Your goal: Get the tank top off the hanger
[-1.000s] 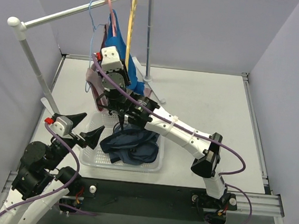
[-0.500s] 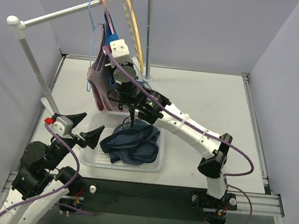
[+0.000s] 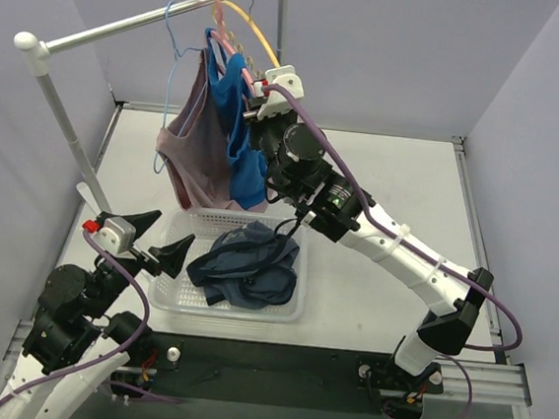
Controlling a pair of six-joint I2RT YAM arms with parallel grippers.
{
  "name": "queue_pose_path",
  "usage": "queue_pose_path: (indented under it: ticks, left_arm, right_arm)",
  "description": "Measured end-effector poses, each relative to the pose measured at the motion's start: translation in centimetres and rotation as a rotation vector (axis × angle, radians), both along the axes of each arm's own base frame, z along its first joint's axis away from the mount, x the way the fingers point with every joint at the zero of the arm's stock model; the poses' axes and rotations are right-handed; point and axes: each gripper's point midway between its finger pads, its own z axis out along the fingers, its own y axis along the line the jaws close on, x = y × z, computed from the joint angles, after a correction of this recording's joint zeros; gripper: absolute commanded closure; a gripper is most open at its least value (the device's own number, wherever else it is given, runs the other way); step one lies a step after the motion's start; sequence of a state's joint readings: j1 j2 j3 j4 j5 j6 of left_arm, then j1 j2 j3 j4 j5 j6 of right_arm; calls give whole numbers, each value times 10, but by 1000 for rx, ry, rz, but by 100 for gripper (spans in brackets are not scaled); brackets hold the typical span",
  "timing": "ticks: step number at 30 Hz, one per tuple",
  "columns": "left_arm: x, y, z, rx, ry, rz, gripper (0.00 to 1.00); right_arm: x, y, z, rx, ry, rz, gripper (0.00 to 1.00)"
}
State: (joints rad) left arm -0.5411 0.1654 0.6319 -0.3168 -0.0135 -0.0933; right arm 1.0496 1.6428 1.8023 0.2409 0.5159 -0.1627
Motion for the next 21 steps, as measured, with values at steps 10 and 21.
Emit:
queue_pose_path:
  ticks: [10, 21]
  left_arm:
    - [1, -1, -2, 2, 5, -1, 3]
    - [1, -1, -2, 0, 6, 0, 3]
  right_arm:
    - [4, 6, -3, 26, -46, 18, 100]
    - [6, 2, -3, 56, -121, 12, 100]
